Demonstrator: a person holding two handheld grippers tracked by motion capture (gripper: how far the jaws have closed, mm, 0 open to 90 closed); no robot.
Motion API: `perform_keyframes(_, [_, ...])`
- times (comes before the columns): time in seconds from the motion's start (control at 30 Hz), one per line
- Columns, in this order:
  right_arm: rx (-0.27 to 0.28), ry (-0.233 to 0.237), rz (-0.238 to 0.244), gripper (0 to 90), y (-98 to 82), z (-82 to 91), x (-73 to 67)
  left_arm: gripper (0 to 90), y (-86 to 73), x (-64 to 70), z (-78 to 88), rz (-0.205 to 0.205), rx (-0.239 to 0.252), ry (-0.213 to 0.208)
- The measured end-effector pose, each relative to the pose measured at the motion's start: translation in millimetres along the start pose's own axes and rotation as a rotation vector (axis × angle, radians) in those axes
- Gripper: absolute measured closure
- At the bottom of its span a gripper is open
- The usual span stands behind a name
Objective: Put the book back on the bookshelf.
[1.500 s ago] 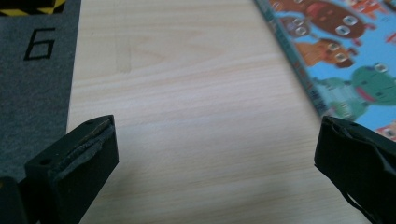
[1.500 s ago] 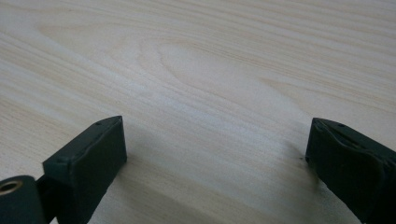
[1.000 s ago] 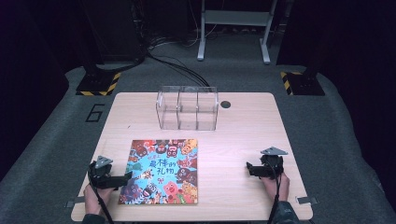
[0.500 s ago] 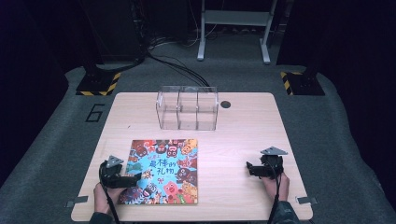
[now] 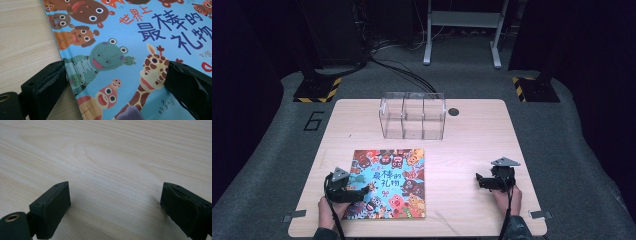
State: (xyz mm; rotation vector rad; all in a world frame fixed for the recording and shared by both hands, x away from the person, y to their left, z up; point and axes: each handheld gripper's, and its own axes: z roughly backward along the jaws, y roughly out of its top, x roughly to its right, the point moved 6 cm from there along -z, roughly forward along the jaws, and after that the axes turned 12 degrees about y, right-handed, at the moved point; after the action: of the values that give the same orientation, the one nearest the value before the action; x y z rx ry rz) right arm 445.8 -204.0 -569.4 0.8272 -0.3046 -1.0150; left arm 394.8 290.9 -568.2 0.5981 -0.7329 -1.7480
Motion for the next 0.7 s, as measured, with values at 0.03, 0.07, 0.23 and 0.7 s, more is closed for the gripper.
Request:
perform_keyframes(0.03, [-0.001, 0.000, 0.001, 8.8, -0.1, 0.2, 0.1, 3.8, 0.3, 1.3, -0.3, -0.006, 0.002, -0.002])
perform_keyframes(0.07, [0.000, 0.000, 0.000, 8.9, 0.0, 0.0, 0.0, 3.8, 0.8, 3.3, -1.5, -0.004, 0.015, 0.001])
perform_keyframes(0.23, [0.000, -0.001, 0.000, 9.0, 0.0, 0.1, 0.1, 3.7, 1.3, 13.1, -2.1, -0.009, 0.025, -0.013])
perform_keyframes(0.7, [0.000, -0.002, 0.001, 9.3, -0.1, 0.3, 0.2, 3.6, 10.2, 41.5, -10.1, -0.048, 0.030, -0.055])
